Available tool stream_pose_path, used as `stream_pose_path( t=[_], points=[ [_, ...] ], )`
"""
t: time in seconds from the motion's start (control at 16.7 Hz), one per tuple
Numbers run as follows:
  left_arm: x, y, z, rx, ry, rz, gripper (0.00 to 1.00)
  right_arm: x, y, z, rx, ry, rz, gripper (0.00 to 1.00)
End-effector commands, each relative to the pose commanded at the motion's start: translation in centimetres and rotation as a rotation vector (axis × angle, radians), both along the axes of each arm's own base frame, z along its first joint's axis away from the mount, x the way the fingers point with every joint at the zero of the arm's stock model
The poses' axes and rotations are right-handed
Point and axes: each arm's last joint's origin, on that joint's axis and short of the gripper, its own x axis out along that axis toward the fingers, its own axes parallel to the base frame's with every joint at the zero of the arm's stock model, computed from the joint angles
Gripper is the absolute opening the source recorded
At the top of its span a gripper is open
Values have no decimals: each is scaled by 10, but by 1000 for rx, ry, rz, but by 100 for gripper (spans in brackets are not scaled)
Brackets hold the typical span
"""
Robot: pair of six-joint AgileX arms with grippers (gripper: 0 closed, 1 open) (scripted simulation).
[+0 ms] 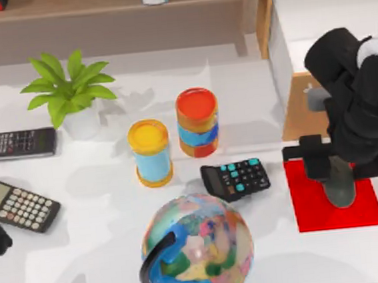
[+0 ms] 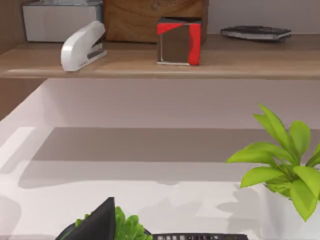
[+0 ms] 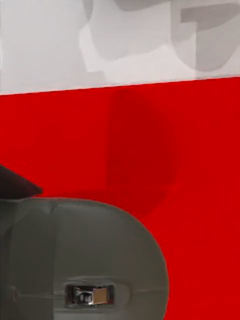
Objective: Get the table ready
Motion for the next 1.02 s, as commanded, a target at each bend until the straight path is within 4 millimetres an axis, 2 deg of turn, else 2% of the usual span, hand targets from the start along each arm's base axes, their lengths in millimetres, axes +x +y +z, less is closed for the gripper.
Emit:
stream_pose_path(
  t=[0.24, 0.72, 1.02],
  points=[
    [0, 0, 0, 0, 0, 0, 100, -1, 1, 5, 2, -7, 2, 0],
    [0, 0, 0, 0, 0, 0, 100, -5, 5, 39, 30, -76, 4, 0],
    [0, 0, 0, 0, 0, 0, 100, -8, 5, 48, 35, -97, 9, 0]
  ],
)
